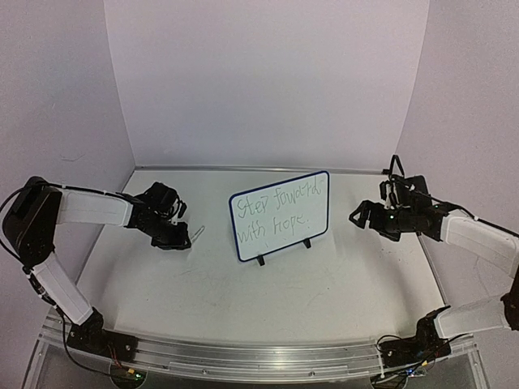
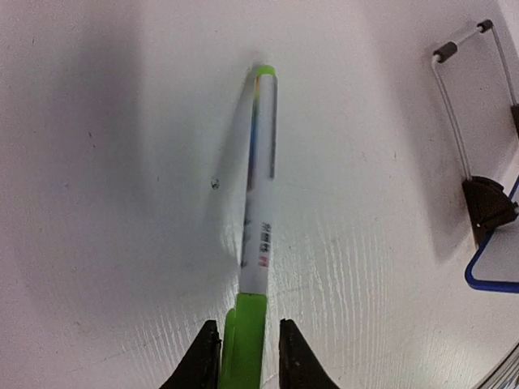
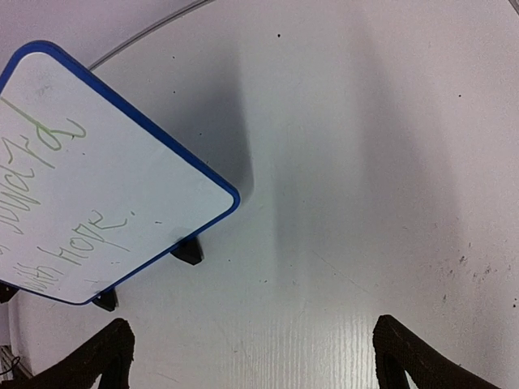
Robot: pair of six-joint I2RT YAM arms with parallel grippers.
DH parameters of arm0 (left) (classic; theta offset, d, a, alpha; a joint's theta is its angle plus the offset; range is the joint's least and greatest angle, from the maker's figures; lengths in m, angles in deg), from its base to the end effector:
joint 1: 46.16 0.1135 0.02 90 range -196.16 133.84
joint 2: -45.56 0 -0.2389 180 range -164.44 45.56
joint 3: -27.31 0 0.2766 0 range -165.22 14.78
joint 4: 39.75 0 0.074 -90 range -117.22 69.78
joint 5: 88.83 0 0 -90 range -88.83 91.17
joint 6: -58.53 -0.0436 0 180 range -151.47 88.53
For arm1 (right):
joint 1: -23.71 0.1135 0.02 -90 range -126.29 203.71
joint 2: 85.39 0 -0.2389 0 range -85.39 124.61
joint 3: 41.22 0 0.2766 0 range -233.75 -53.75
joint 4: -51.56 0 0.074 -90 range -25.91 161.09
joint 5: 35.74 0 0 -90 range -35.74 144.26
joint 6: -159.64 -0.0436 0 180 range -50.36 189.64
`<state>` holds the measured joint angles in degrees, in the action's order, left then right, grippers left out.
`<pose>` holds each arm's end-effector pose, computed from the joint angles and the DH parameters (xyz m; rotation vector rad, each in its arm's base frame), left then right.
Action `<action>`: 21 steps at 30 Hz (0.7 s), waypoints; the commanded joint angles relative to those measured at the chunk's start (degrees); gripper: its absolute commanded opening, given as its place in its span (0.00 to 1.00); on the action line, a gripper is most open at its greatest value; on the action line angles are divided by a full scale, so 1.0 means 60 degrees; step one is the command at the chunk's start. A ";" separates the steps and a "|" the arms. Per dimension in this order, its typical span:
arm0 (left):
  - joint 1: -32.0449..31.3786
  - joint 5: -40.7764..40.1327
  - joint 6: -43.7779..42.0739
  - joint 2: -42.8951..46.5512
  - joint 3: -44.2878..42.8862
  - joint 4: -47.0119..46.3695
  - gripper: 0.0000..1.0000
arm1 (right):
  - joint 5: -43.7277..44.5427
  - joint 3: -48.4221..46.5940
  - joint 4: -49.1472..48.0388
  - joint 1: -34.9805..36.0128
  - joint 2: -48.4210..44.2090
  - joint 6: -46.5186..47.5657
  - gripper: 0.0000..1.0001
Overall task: Write a sentence on the whiteboard
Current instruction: Put down the whiteboard marker at the center of the board, then reset both arms
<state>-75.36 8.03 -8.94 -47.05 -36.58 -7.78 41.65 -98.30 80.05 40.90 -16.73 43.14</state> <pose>0.2863 -0.1660 0.1170 0.1991 2.6897 -0.4531 0.2773 0.0958 0.2055 0.0697 2.3335 0.6430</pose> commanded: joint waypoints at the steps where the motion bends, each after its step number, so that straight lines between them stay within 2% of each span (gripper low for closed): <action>1: 0.0136 -0.0297 0.0059 -0.0013 -0.0152 -0.0478 0.44 | 0.0528 0.0086 0.0074 -0.0117 -0.0111 0.0215 0.98; 4: 0.0212 -0.0344 0.0048 0.0166 -0.0012 -0.0617 0.65 | 0.0518 0.0052 0.0079 -0.0195 -0.0031 0.0225 0.98; 8: 0.0362 -0.0531 -0.0030 0.0417 0.0144 -0.0642 0.78 | 0.0567 -0.0020 0.0075 -0.0260 0.0097 0.0358 0.98; 14: 0.1204 -0.0651 -0.0396 0.0634 0.0275 -0.0758 0.82 | 0.1065 -0.0110 0.0063 -0.0458 0.0145 0.0812 0.98; 21: 0.3426 -0.0564 -0.0947 0.2092 0.0802 -0.1785 0.84 | 0.1231 0.0424 -0.1005 -0.1505 -0.0750 0.1734 0.98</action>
<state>-60.83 5.43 -11.94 -41.45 -33.59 -12.99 47.14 -97.60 79.53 35.65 -16.74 49.40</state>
